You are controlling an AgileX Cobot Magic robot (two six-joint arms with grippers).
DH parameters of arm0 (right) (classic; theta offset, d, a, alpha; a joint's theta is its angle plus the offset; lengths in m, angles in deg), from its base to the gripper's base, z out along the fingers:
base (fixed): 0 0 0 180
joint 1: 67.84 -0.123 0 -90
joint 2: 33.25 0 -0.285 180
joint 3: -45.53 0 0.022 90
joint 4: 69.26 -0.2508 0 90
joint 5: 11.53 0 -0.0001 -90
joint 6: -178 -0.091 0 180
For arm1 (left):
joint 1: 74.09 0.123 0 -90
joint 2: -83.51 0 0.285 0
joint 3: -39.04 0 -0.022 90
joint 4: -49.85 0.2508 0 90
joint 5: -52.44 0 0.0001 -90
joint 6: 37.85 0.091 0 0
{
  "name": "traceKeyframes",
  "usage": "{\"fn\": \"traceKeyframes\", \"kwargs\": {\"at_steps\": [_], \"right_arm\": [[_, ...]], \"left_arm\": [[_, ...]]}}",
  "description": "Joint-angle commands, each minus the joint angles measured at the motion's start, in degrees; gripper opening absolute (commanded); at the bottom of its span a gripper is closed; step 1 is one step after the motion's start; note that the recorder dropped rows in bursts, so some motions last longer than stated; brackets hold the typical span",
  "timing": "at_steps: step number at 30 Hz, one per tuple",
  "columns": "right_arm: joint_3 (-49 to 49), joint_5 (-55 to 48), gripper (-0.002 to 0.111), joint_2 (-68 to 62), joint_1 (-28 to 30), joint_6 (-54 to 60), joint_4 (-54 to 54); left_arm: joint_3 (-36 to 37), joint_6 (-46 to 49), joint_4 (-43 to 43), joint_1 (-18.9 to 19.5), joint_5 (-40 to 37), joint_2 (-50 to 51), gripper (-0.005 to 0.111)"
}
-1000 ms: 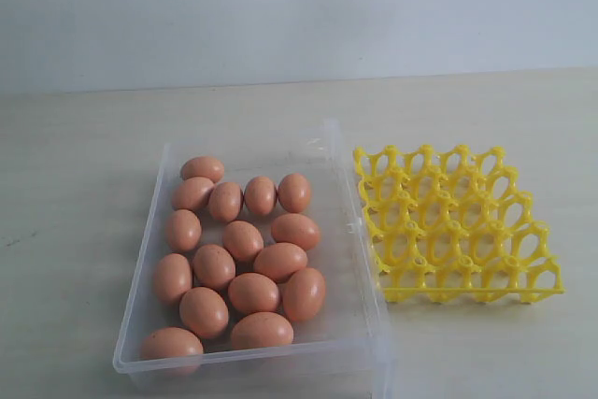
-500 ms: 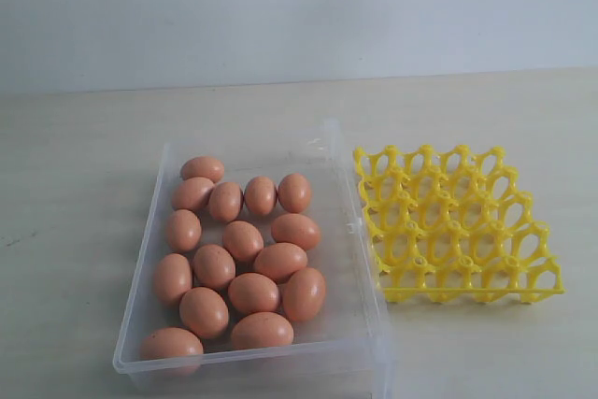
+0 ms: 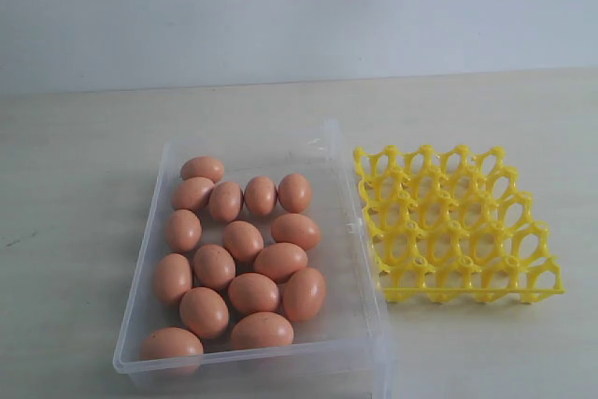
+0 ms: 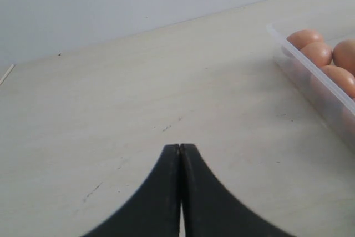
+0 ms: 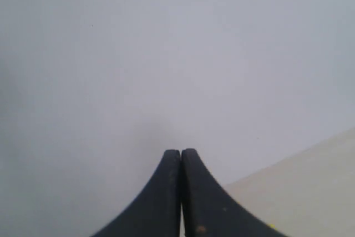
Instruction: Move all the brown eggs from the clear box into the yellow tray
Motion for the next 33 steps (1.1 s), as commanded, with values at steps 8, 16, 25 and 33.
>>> {"fn": "traceKeyframes", "kwargs": {"at_steps": [8, 16, 25, 33], "right_arm": [[-0.6, 1.1, 0.000, 0.3, 0.3, -0.1, -0.3], [-0.6, 0.9, 0.000, 0.3, 0.3, -1.5, -0.6], [-0.9, -0.9, 0.000, 0.3, 0.3, -4.9, -4.9], [-15.6, -20.1, 0.000, -19.8, 0.3, 7.4, -5.2]], "left_arm": [[-0.2, 0.0, -0.3, -0.1, 0.4, -0.3, 0.000], [-0.2, 0.0, -0.3, -0.1, 0.4, -0.3, 0.000], [-0.2, 0.0, -0.3, -0.1, 0.4, -0.3, 0.000], [-0.2, 0.0, -0.3, -0.1, 0.4, -0.3, 0.000]]}}
